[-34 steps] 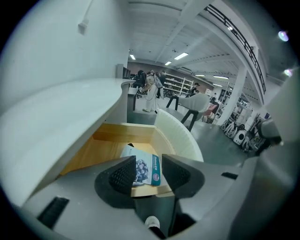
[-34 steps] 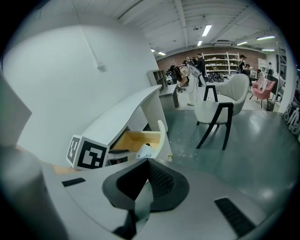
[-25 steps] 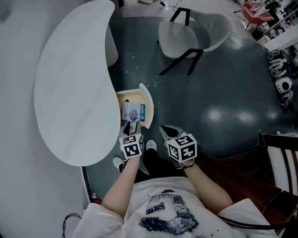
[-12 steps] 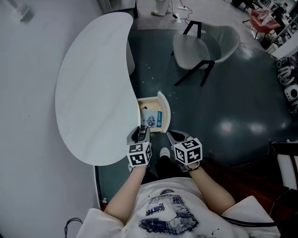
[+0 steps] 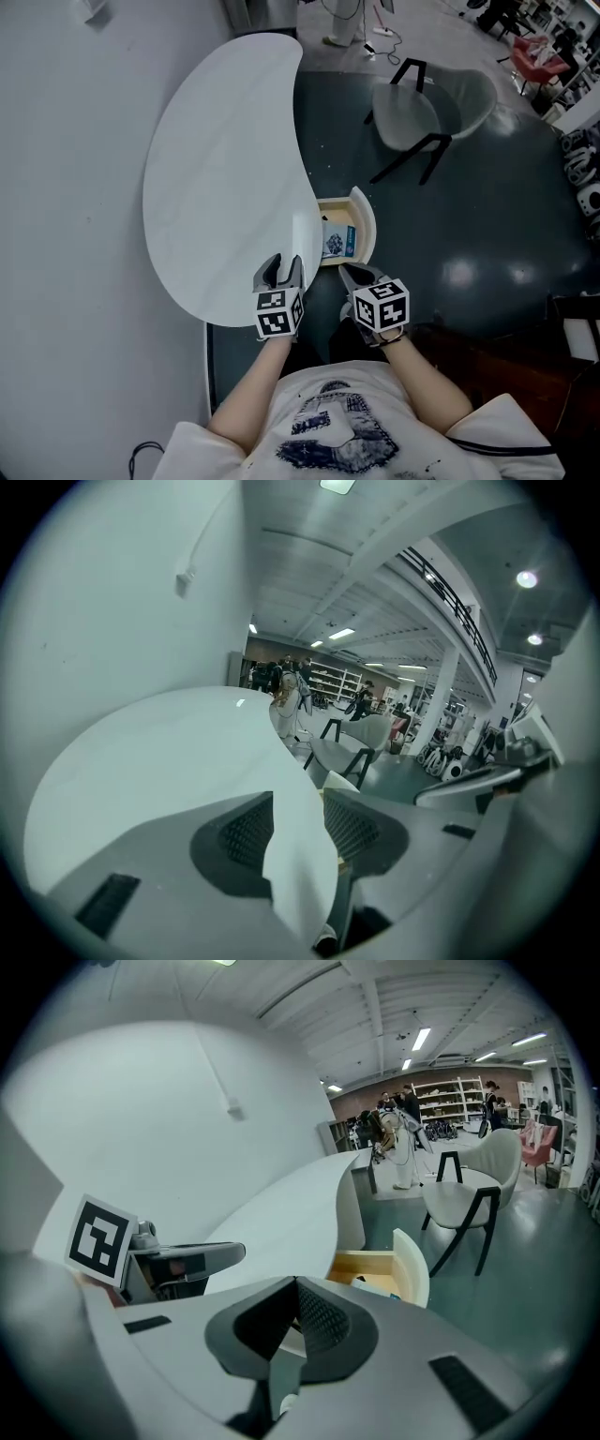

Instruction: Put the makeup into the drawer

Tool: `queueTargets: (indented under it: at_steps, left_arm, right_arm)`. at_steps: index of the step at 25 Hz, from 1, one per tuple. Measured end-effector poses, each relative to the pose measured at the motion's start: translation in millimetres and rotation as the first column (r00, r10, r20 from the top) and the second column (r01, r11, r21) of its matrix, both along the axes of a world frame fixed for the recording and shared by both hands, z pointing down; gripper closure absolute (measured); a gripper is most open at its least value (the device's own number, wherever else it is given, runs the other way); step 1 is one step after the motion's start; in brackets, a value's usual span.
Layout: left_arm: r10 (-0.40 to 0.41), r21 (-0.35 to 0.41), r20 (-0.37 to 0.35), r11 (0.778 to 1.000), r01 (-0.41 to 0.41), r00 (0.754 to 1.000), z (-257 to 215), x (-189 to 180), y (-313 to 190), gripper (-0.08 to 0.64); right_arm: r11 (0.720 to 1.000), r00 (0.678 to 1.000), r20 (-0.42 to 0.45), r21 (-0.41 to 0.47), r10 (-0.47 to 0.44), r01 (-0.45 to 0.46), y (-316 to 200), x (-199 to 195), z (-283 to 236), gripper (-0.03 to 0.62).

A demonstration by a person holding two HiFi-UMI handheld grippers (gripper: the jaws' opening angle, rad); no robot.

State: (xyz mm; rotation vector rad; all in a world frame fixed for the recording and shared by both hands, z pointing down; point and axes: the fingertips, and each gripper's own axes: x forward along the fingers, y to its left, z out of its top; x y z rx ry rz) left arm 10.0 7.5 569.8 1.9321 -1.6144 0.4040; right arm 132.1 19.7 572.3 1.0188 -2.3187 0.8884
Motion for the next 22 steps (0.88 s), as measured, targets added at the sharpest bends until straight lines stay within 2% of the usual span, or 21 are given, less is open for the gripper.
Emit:
queueTargets:
  at_steps: [8, 16, 22]
  left_arm:
    - [-0.022, 0.038, 0.01, 0.999, 0.022, 1.0, -18.0, -72.3, 28.7, 0.367]
    - [0.0, 0.069, 0.012, 0.998, -0.001, 1.0, -34.9, -115.4, 64.2, 0.367]
    - [-0.002, 0.089, 0.014, 0.996, 0.001, 1.0, -45.9, -138.4, 83.0, 0.367]
  right_arm:
    - [0.999, 1.0, 0.012, 0.037, -0.016, 0.016, 27.5, -68.2, -16.9, 0.572]
    - [0.997, 1.0, 0.015, 0.073, -0.025, 0.024, 56.9, -117.2, -33.8, 0.572]
    - [0.995, 1.0, 0.016, 0.099, -0.021, 0.019, 67.7, -139.5, -44.7, 0.572]
